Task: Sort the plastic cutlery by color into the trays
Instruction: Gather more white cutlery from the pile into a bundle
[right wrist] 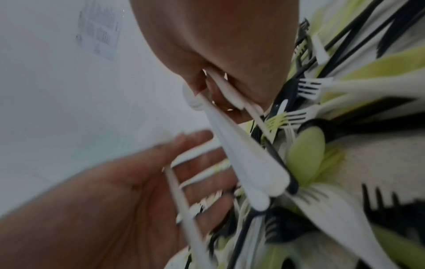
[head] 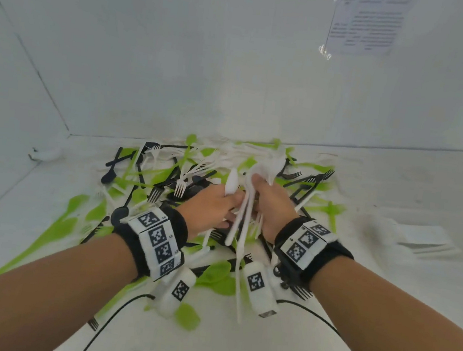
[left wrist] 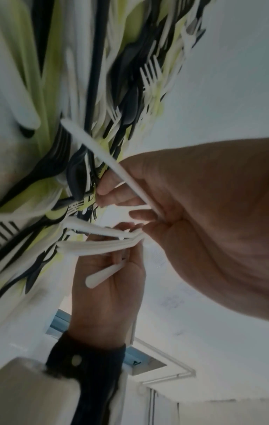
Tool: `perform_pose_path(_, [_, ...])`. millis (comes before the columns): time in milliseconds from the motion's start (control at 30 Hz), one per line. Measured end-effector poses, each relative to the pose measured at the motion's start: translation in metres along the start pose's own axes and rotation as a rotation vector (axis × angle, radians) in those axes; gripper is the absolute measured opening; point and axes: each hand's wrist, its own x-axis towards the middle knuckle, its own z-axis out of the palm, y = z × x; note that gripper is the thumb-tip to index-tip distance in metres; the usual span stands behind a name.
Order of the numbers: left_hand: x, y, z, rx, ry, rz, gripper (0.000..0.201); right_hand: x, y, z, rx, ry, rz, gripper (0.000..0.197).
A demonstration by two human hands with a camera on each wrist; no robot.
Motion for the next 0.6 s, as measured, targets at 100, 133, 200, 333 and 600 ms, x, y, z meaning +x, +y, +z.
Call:
perform_pose_path(100, [0.001, -0.004, -0.015, 0.085, 0.116, -0.009, 0.025, 0.005, -0.004, -0.012, 0.033, 0.075, 0.003, 0.022])
perform_pose_path(133, [0.002, -0.004, -0.021, 0.124, 0.13, -0.016, 0.029, 0.004, -0.006, -0.015, 0.043, 0.086, 0.004, 0.021])
perform_pose_path(200, [0.003, -0.001, -0.028, 0.049, 0.116, -0.106, 0.049, 0.002, -0.007, -0.015, 0.029, 0.088, 0.005, 0.021])
perform_pose_path(333, [0.017, 0.006, -0.032, -0.225, 0.222, -0.153, 0.052, -0.003, -0.001, 0.008, 0.006, 0.071, -0.002, 0.02])
perform_pose_path(600, [0.033, 0.01, -0.025, -0.372, 0.224, -0.065, 0.024, -0.006, 0.007, 0.035, -0.007, 0.011, -0.099, 0.022])
